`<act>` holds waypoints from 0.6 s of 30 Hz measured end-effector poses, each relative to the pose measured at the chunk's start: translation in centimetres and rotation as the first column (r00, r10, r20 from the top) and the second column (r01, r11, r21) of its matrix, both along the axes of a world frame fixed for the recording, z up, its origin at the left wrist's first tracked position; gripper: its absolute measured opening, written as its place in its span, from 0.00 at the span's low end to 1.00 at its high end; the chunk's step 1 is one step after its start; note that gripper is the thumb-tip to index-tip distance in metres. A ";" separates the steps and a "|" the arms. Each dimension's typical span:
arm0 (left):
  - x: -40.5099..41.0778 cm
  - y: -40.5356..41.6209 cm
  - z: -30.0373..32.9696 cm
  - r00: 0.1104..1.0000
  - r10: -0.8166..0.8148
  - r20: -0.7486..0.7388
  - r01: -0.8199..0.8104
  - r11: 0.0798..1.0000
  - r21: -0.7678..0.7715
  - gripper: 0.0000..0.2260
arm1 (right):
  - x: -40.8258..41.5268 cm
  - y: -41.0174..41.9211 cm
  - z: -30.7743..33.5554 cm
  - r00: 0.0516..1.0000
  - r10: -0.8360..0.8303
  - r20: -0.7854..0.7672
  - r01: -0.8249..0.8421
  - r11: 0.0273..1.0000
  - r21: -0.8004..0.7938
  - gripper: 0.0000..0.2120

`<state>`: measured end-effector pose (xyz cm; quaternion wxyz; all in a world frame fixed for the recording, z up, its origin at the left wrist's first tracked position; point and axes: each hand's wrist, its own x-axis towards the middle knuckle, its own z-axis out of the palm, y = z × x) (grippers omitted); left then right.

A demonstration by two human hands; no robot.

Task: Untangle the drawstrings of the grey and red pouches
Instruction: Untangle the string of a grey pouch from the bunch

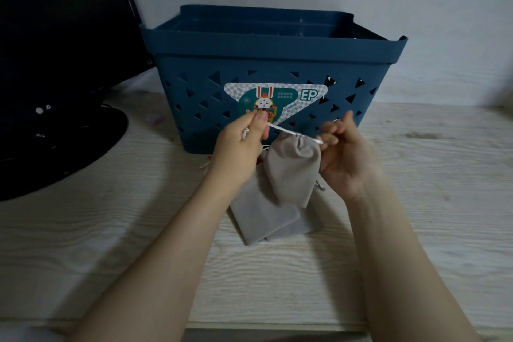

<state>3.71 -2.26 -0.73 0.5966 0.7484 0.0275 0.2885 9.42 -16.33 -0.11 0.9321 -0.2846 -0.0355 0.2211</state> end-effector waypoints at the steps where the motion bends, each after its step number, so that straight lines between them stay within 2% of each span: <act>1: -0.1 -0.3 0.1 1.000 -0.024 0.000 0.024 0.997 -0.077 0.17 | -0.2 0.2 0.0 0.999 -0.013 0.029 0.015 0.997 -0.073 0.21; 3: -0.4 -0.9 0.3 0.997 -0.075 -0.001 0.073 0.976 -0.204 0.16 | -0.6 0.3 0.1 0.984 -0.051 0.172 0.097 0.957 -0.275 0.21; 5: -0.6 -1.1 0.4 0.995 -0.095 -0.019 0.087 0.959 -0.269 0.15 | -1.0 0.4 0.2 0.935 -0.025 0.354 0.197 0.866 -0.459 0.17; 7: -0.6 -1.1 0.4 0.992 -0.121 -0.030 0.105 0.940 -0.325 0.15 | -1.6 0.4 0.4 0.882 0.042 0.469 0.258 0.790 -0.556 0.13; 10: -0.6 -0.7 0.6 0.985 -0.175 -0.001 0.160 0.902 -0.400 0.14 | -2.1 0.7 0.6 0.813 0.110 0.571 0.298 0.764 -0.572 0.07; 13: -0.6 -0.7 0.6 0.989 -0.150 0.012 0.144 0.921 -0.362 0.14 | -2.4 1.0 0.6 0.779 0.170 0.604 0.258 0.791 -0.555 0.06; 16: -0.6 -0.9 0.6 0.990 -0.139 0.000 0.132 0.935 -0.329 0.11 | -2.3 1.2 0.3 0.780 0.176 0.600 0.278 0.762 -0.585 0.06; 18: -0.7 -1.1 0.5 0.984 -0.178 -0.016 0.163 0.932 -0.323 0.06 | -2.1 1.3 0.1 0.813 0.142 0.565 0.258 0.781 -0.569 0.08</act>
